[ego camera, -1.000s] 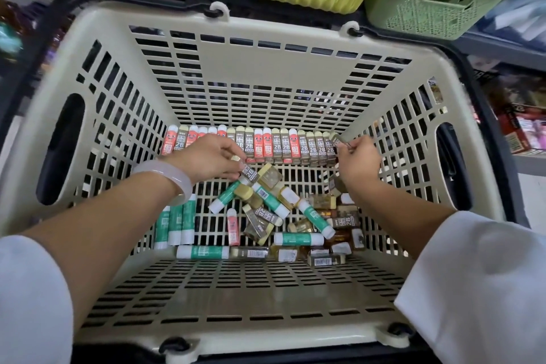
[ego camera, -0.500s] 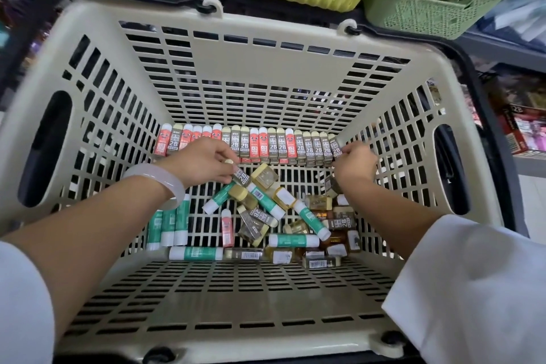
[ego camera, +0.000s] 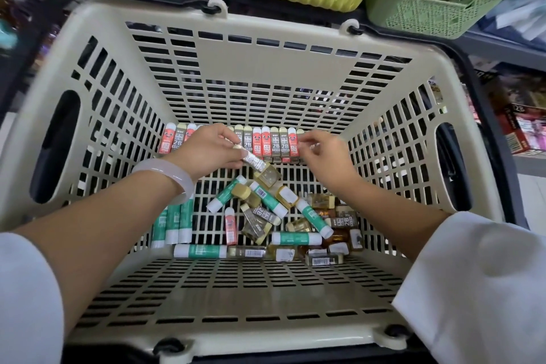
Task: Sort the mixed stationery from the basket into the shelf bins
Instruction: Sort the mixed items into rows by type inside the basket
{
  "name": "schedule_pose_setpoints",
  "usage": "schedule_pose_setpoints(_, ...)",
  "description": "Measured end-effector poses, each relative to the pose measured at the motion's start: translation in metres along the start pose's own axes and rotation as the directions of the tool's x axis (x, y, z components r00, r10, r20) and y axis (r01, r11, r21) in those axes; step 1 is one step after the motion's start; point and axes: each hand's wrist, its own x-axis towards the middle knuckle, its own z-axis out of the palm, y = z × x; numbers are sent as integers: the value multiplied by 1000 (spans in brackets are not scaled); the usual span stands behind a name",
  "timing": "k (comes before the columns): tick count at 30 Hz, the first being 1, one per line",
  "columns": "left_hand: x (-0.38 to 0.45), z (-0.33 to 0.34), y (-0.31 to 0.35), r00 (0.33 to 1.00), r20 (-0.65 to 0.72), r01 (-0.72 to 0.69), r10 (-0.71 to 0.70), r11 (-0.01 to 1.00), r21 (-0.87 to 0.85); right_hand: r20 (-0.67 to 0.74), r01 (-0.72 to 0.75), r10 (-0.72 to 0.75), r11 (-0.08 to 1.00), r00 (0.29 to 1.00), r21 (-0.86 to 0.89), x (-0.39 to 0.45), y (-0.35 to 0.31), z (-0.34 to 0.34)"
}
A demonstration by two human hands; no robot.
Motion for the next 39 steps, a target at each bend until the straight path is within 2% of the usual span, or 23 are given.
schedule_pose_setpoints(2,-1,3,2,1000,-3,-11,11,998,-57,205,16,-48,988,978,153,-8,-15,6)
schedule_pose_setpoints(3,-2,5,2,1000,-2,-17,17,997,-80,259,9,-64,978,964,210,-12,-20,10)
schedule_pose_setpoints(7,-4,9,4,999,26,-35,38,993,-109,297,-72,-39,932,954,354,-18,-25,16)
schedule_pose_setpoints(9,-3,8,5,999,42,-30,34,996,-89,230,-123,43,929,972,349,-15,-22,13)
schedule_pose_setpoints(11,-2,6,5,999,41,-29,30,999,-17,54,-225,221,905,974,361,-10,-12,10)
schedule_pose_setpoints(13,-1,5,3,999,26,-21,19,997,74,-112,-344,433,825,894,449,-4,2,4)
schedule_pose_setpoints(15,-1,6,2,1000,10,-7,6,992,124,-219,-408,569,762,793,503,0,17,-3)
schedule_pose_setpoints(17,-1,6,2,1000,16,2,-4,990,140,-278,-453,611,761,741,465,6,29,-6)
schedule_pose_setpoints(19,-1,6,2,1000,30,3,-8,989,149,-307,-508,610,786,730,353,11,36,-7)
schedule_pose_setpoints(24,-1,5,0,999,39,6,-14,981,193,-290,-572,589,806,754,152,16,43,-7)
schedule_pose_setpoints(28,0,4,-2,999,38,-3,-7,969,249,-165,-555,555,830,815,52,15,39,-11)
schedule_pose_setpoints(30,0,4,-4,999,50,-28,12,947,321,-156,-497,485,867,861,-47,14,36,-14)
schedule_pose_setpoints(32,0,3,-7,995,79,-90,61,890,446,-192,-329,291,920,937,-213,14,32,-16)
schedule_pose_setpoints(33,0,4,-9,989,113,-140,95,845,517,-140,-202,166,930,976,-306,14,29,-18)
schedule_pose_setpoints(34,-2,5,-10,978,169,-202,126,786,584,-11,-65,65,928,998,-366,14,26,-19)
schedule_pose_setpoints(35,-4,8,-11,957,248,-278,149,715,642,188,65,11,918,982,-392,13,23,-21)
schedule_pose_setpoints(36,-7,11,-12,923,351,-366,155,633,682,407,182,-1,895,913,-406,11,19,-22)
schedule_pose_setpoints(37,-10,16,-14,872,471,-459,131,551,697,587,287,25,854,809,-433,7,17,-22)
schedule_pose_setpoints(38,-14,21,-15,809,584,-542,70,476,693,697,385,65,795,714,-469,3,16,-20)
schedule_pose_setpoints(39,-17,26,-16,745,666,-599,-30,408,689,744,452,107,734,660,-507,-1,16,-19)
